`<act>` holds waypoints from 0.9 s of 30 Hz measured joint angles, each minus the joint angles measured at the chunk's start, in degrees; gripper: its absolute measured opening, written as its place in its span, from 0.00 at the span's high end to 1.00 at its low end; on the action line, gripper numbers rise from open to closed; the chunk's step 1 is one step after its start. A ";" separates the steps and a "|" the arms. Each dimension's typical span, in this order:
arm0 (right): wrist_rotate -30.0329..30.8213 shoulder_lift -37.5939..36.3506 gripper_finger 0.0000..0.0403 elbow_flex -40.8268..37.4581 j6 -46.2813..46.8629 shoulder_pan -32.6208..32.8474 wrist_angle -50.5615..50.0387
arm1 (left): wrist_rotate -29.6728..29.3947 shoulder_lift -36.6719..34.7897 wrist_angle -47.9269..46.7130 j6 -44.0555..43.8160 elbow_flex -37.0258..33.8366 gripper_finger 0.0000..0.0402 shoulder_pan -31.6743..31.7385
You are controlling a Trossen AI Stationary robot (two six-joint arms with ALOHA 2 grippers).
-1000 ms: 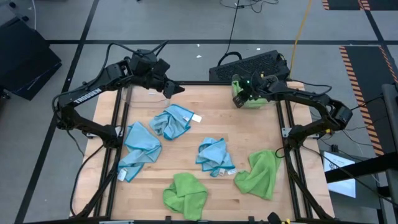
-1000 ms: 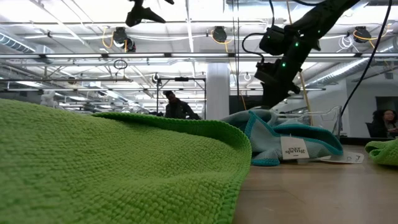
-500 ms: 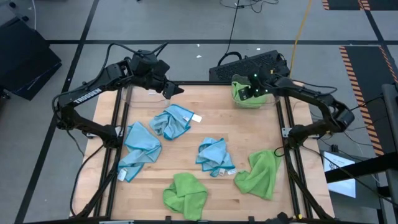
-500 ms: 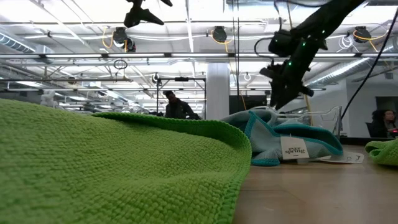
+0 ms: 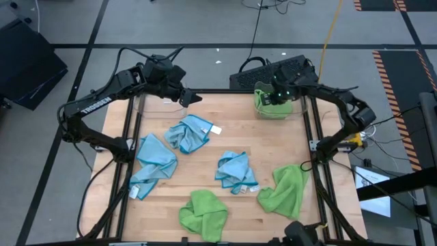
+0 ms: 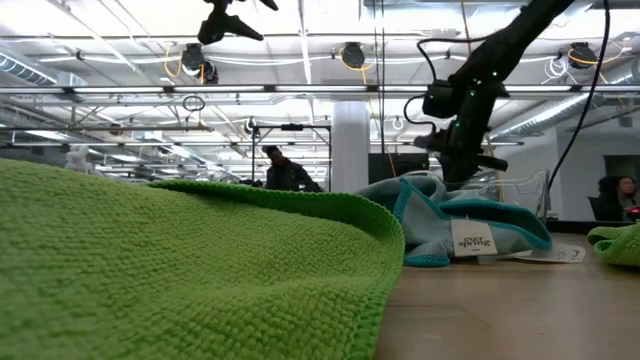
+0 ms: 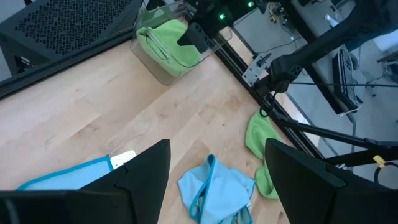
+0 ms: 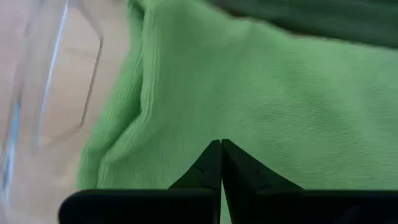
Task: Sort microfiber towel by color & place in baskets
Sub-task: Put the top green towel into the right transparent bin
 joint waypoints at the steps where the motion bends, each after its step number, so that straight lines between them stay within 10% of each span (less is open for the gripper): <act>1: 0.58 0.70 0.99 1.27 0.76 -0.08 -1.58 | 0.00 0.00 0.02 -0.04 0.00 0.34 0.00; 27: 6.48 9.41 1.00 3.69 -4.38 -1.20 -9.53 | -2.95 0.00 0.04 -0.05 0.00 0.34 0.00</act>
